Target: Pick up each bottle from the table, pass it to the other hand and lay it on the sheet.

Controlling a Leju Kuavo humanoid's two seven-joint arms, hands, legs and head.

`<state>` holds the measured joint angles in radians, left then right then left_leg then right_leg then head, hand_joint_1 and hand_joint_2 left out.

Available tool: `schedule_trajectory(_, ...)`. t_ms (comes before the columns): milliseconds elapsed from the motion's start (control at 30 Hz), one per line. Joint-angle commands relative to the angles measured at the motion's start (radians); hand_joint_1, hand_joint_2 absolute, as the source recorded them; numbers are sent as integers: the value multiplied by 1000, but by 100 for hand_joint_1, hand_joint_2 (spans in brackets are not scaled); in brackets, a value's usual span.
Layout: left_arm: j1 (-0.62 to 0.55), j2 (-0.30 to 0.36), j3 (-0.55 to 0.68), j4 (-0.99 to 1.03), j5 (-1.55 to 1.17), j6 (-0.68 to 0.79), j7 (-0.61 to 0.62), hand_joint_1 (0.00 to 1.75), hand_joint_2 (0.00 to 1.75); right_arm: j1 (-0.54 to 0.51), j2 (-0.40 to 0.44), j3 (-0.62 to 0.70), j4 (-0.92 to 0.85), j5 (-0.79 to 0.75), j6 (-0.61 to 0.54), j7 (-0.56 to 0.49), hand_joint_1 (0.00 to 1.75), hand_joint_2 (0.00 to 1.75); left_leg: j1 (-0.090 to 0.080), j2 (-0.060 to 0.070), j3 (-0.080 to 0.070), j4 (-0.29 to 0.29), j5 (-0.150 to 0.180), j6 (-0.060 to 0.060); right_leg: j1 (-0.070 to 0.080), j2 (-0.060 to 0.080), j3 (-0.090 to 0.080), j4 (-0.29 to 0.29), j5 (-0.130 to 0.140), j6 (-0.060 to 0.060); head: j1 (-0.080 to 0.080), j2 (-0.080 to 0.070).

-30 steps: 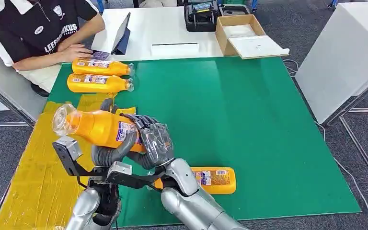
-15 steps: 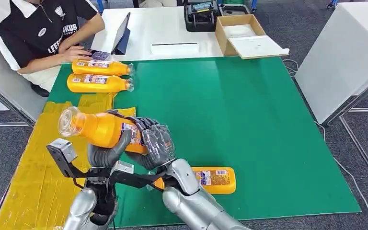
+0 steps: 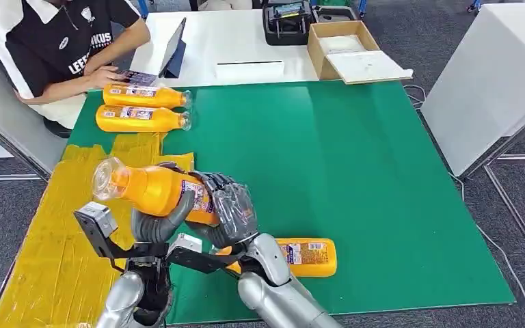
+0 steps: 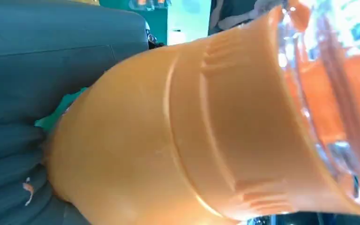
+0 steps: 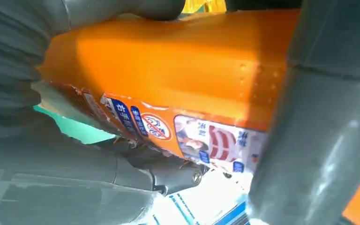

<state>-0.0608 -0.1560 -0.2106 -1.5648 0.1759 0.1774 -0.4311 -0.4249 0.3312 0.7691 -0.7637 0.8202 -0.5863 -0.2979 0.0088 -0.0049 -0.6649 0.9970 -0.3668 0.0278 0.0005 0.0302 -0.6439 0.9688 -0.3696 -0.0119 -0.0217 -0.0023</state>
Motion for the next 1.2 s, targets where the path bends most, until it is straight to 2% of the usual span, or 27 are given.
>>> schedule_trajectory(33,-59,1,43,60,-51,51,-22,175,175,75,-94,-104,-121,-14,-27,-9,0,175,0,-4,4,-1,0,-1,0,-6,5,-1,-2,0,0,0)
schedule_trajectory(167,-43,1,61,61,-93,84,-26,175,175,177,-175,-114,-374,-2,-24,2,0,175,0,-4,3,-1,-1,-1,0,-6,5,-1,-2,0,-1,0)
schedule_trajectory(233,-43,1,61,61,-93,84,-26,175,175,177,-175,-114,-374,-2,-24,2,0,175,-1,-5,3,-1,-1,-1,-1,-6,4,0,-2,1,0,0)
schedule_trajectory(267,-43,1,61,61,-93,84,-26,175,175,177,-175,-114,-374,-2,-24,2,0,175,-2,-7,8,0,-4,-1,-1,-10,10,1,-6,2,0,0)
schedule_trajectory(300,-43,1,61,61,-93,84,-26,175,175,177,-175,-114,-374,-2,-24,2,0,175,-1,-3,2,0,-1,-1,-1,-4,3,0,-2,1,-1,0)
schedule_trajectory(633,-45,-1,62,63,-100,87,-26,175,175,180,-171,-116,-381,11,-27,5,0,175,-1,-2,4,0,-2,-1,-1,-4,5,0,-3,1,0,0)
schedule_trajectory(700,-37,-7,77,63,-115,101,-32,175,175,234,-201,-128,-520,26,-2,14,0,175,-1,-2,4,0,-3,-1,-1,-5,5,1,-3,1,0,0)
schedule_trajectory(733,-26,-10,86,56,-121,107,-31,175,175,284,-239,-128,-663,30,57,36,0,175,-1,-3,2,-1,-1,0,-1,-4,3,0,-2,1,0,0)
schedule_trajectory(767,-23,-8,88,55,-124,107,-28,175,175,310,-265,-127,-750,35,82,56,0,175,-2,-4,7,1,-5,-1,-1,-8,9,2,-6,1,0,0)
schedule_trajectory(800,-22,-6,87,58,-137,108,-27,175,175,337,-293,-126,-832,40,81,61,0,175,0,-3,1,0,-1,0,0,-4,2,0,-2,1,0,0)
schedule_trajectory(833,-22,-7,90,69,-147,112,-27,175,175,370,-328,-125,-909,52,84,70,0,175,-1,-6,3,1,-3,-1,-1,-8,5,1,-5,1,0,0)
schedule_trajectory(933,-26,-3,100,124,-177,145,-55,175,175,420,-390,-111,-994,65,60,74,0,175,-1,-7,3,0,-3,0,-1,-9,6,1,-6,2,0,0)
schedule_trajectory(967,-20,1,106,133,-217,182,-75,175,175,438,-410,-104,-1015,72,45,67,0,175,-1,-5,1,-1,-2,0,-1,-6,4,-1,-5,3,0,0)
schedule_trajectory(1000,-15,8,112,137,-269,220,-92,175,175,454,-425,-96,-1032,84,21,61,0,175,-2,-7,6,-1,-4,0,-1,-8,9,0,-7,4,0,0)
schedule_trajectory(1033,-5,17,127,137,-386,316,-121,175,175,469,-436,-87,-1049,128,-6,72,0,175,-2,-6,7,0,-6,1,-2,-8,10,0,-8,4,0,0)
schedule_trajectory(1100,13,44,159,135,-564,431,-124,175,175,486,-457,-75,-1080,206,-14,123,0,175,-2,-3,2,-1,-5,2,-2,-3,4,-1,-5,3,0,0)
schedule_trajectory(1133,24,60,174,142,-691,518,-120,175,175,494,-468,-74,-1092,222,-8,141,0,175,-2,-2,5,-1,-7,3,-2,-3,6,0,-6,3,0,0)
schedule_trajectory(1167,36,51,230,136,-823,521,-128,175,175,508,-476,-79,-1099,234,-5,154,0,175,-3,-2,7,0,-9,4,-2,-4,9,0,-8,3,0,0)
schedule_trajectory(1200,54,3,337,120,-985,521,-166,175,175,520,-485,-82,-1107,239,17,159,0,175,-3,-1,5,-1,-8,4,-2,-2,6,0,-6,3,0,0)
